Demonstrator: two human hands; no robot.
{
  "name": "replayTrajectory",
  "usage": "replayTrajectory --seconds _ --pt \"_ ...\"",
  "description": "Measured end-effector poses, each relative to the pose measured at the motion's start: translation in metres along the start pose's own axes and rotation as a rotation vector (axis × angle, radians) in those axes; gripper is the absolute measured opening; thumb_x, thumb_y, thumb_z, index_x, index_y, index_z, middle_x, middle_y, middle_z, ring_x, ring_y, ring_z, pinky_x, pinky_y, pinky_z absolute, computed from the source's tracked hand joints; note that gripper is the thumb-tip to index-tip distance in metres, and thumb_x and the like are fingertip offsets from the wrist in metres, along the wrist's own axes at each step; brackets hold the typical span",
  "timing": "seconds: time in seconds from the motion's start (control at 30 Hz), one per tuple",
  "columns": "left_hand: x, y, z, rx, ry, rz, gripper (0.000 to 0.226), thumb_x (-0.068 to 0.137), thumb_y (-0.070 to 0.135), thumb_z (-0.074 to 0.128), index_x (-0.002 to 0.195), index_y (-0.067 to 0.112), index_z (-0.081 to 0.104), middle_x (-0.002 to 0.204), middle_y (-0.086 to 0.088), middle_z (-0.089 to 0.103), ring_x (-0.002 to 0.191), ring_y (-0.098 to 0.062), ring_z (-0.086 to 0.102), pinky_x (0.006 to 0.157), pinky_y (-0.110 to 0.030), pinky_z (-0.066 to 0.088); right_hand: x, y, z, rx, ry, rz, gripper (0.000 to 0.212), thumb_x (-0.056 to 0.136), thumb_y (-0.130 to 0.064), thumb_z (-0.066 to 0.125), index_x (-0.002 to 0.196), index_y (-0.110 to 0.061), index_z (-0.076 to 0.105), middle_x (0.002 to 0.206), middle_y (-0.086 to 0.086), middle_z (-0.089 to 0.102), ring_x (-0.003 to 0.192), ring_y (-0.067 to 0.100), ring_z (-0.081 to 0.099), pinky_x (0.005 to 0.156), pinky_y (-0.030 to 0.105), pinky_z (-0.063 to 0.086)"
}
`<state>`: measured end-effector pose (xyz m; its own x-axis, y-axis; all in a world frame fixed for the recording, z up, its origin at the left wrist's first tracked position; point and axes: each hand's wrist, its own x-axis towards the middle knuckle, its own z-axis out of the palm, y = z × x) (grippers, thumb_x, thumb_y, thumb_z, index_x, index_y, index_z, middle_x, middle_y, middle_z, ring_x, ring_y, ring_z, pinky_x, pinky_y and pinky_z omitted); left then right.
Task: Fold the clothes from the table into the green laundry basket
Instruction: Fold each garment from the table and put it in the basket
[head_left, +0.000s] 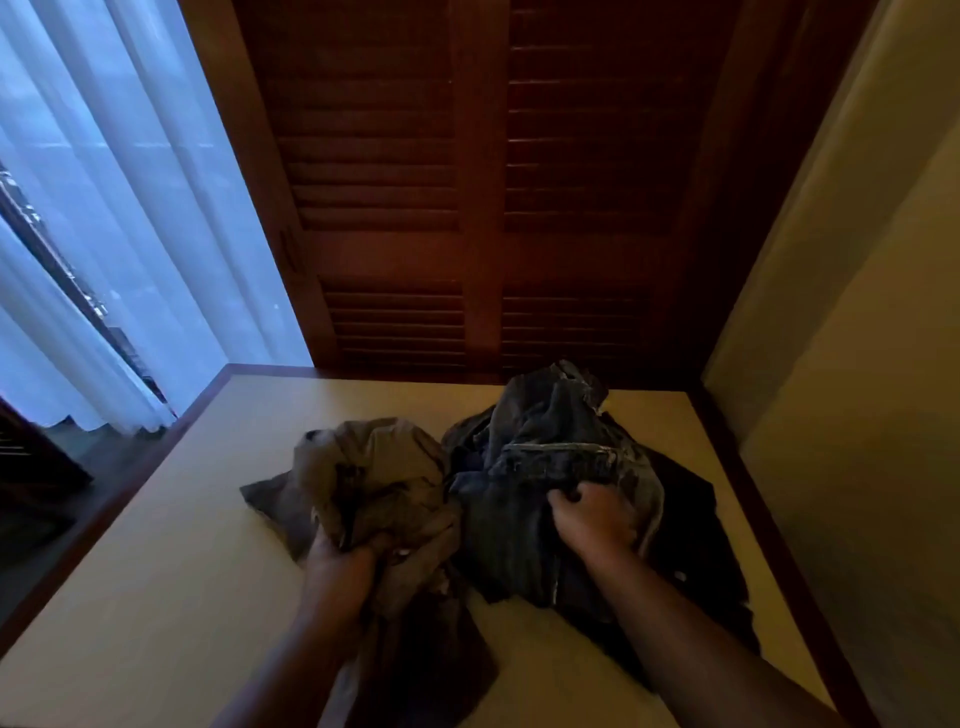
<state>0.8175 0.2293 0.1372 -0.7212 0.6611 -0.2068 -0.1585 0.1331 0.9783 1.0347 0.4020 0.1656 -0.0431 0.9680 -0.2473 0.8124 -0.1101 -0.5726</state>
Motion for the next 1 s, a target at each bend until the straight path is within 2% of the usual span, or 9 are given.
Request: replayTrajectory --seconds 0.1,0.23,0.33,0.43,0.57,0.63,0.73,0.87,1.0 --pt "0.004 -0.012 -0.005 -0.033 0.085 -0.056 0.034 0.093 -0.003 0.068 0.125 0.009 0.067 0.112 -0.016 0.077 0.103 -0.039 0.073 0.09 -0.058 0.059 -0.015 -0.029 -0.012 0.467 -0.112 -0.231 0.026 0.09 -0.033 0.067 0.082 -0.009 0.067 0.102 0.008 0.06 0.099 0.033 0.062 0.088 0.04 0.048" --pt "0.013 -0.028 -0.011 -0.057 0.158 -0.118 0.03 0.088 0.011 0.071 0.118 0.016 0.074 0.114 -0.015 0.077 0.111 -0.04 0.07 0.096 -0.065 0.055 -0.058 -0.054 -0.028 1.004 -0.758 -0.129 0.003 0.082 -0.016 0.073 0.083 -0.013 0.072 0.087 0.007 0.075 0.089 0.024 0.071 0.081 0.039 0.056" --pt "0.009 -0.023 -0.014 -0.065 0.149 -0.161 0.01 0.091 0.004 0.065 0.096 0.011 0.071 0.094 -0.016 0.074 0.094 -0.037 0.067 0.07 -0.049 0.062 -0.062 -0.048 -0.036 0.728 -0.853 -0.284 0.023 0.093 -0.019 0.064 0.07 -0.022 0.064 0.069 -0.002 0.065 0.074 0.013 0.064 0.074 0.033 0.051" --pt "-0.001 -0.018 -0.005 0.014 0.124 -0.187 0.02 0.098 -0.005 0.058 0.09 0.013 0.065 0.083 -0.011 0.072 0.069 -0.024 0.067 0.047 -0.025 0.058 -0.043 -0.029 -0.018 0.273 -0.428 -0.65 0.03 0.085 -0.048 0.058 0.071 -0.022 0.049 0.061 0.003 0.049 0.06 0.014 0.053 0.061 0.044 0.049" --pt "-0.007 -0.028 -0.001 0.087 0.088 -0.175 0.022 0.096 -0.007 0.063 0.099 0.013 0.071 0.095 -0.018 0.078 0.085 -0.034 0.074 0.079 -0.046 0.061 -0.019 -0.007 -0.014 0.134 0.069 -0.706 0.053 0.082 -0.061 0.072 0.126 -0.038 0.052 0.108 -0.008 0.06 0.1 0.016 0.063 0.073 0.036 0.055" --pt "-0.009 -0.036 -0.008 0.178 0.05 -0.169 0.017 0.096 -0.004 0.066 0.1 0.01 0.074 0.092 -0.016 0.08 0.092 -0.04 0.075 0.087 -0.056 0.061 0.0 0.0 -0.021 -0.174 -0.026 -0.731 0.124 0.062 -0.072 0.08 0.16 -0.04 0.011 0.163 0.006 0.018 0.149 0.032 0.025 0.112 0.052 0.039" --pt "-0.017 -0.039 -0.013 0.325 0.063 -0.125 0.012 0.094 0.0 0.071 0.091 0.011 0.075 0.078 -0.004 0.08 0.081 -0.025 0.078 0.07 -0.043 0.063 0.021 -0.008 -0.017 -0.595 -0.185 -0.836 0.157 0.046 -0.078 0.084 0.156 -0.044 -0.023 0.159 0.003 -0.046 0.146 0.041 -0.038 0.111 0.075 -0.012" --pt "-0.026 -0.045 -0.022 0.38 0.069 -0.104 0.009 0.094 0.002 0.069 0.103 0.005 0.069 0.082 -0.007 0.075 0.077 -0.025 0.074 0.056 -0.028 0.056 0.016 -0.03 0.0 -0.515 -0.507 -0.749 0.079 0.07 -0.057 0.079 0.14 -0.048 0.042 0.166 0.005 0.025 0.156 0.035 0.01 0.115 0.073 0.008" --pt "-0.036 -0.049 -0.039 0.456 0.129 -0.077 0.035 0.078 0.033 0.065 0.095 0.002 0.065 0.08 -0.014 0.071 0.075 -0.039 0.068 0.063 -0.047 0.054 -0.021 -0.044 -0.015 -0.143 -0.804 -0.826 0.019 0.073 -0.025 0.081 0.078 -0.03 0.063 0.081 -0.001 0.068 0.08 0.018 0.066 0.082 0.047 0.055"
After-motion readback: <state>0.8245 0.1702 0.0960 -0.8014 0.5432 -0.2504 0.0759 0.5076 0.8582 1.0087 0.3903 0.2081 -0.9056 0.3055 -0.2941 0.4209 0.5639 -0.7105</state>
